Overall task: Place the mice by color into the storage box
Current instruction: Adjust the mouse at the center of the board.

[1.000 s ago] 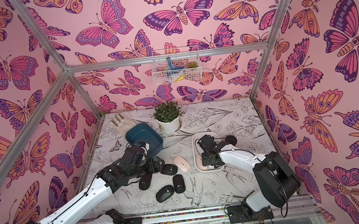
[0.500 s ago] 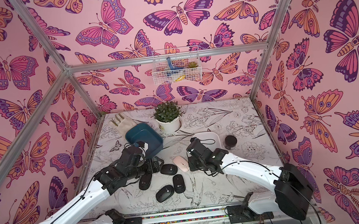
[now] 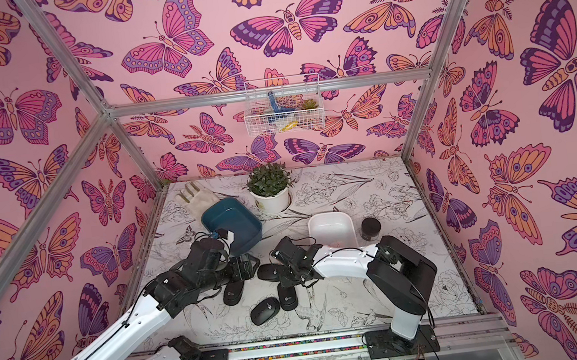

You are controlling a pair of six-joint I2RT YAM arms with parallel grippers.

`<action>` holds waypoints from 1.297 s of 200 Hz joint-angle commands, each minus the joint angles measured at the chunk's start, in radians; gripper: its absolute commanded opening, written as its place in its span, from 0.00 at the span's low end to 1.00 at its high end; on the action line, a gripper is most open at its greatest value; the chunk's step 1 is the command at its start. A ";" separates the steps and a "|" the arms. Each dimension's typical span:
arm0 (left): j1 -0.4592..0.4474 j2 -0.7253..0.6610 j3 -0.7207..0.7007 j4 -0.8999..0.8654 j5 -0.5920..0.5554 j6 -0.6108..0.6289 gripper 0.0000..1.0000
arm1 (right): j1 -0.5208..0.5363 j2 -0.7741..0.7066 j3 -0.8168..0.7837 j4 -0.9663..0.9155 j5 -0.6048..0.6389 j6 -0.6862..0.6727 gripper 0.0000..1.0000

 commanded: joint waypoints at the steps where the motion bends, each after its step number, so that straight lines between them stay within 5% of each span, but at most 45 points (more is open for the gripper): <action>1: 0.008 -0.013 -0.019 -0.029 -0.013 0.024 0.84 | -0.001 0.026 0.040 -0.069 0.071 0.028 0.02; 124: 0.021 -0.020 -0.015 -0.048 -0.010 0.041 0.84 | -0.142 0.107 0.157 -0.196 0.186 -0.059 0.01; 213: 0.022 -0.038 -0.042 -0.054 -0.010 0.038 0.84 | -0.232 0.239 0.397 -0.194 0.067 -0.126 0.10; 234: 0.023 -0.058 -0.051 -0.062 -0.011 0.035 0.85 | -0.231 0.175 0.343 -0.197 0.082 -0.125 0.21; 259: 0.024 -0.084 -0.070 -0.063 -0.018 0.029 0.85 | -0.208 0.043 0.213 -0.123 0.049 -0.114 0.61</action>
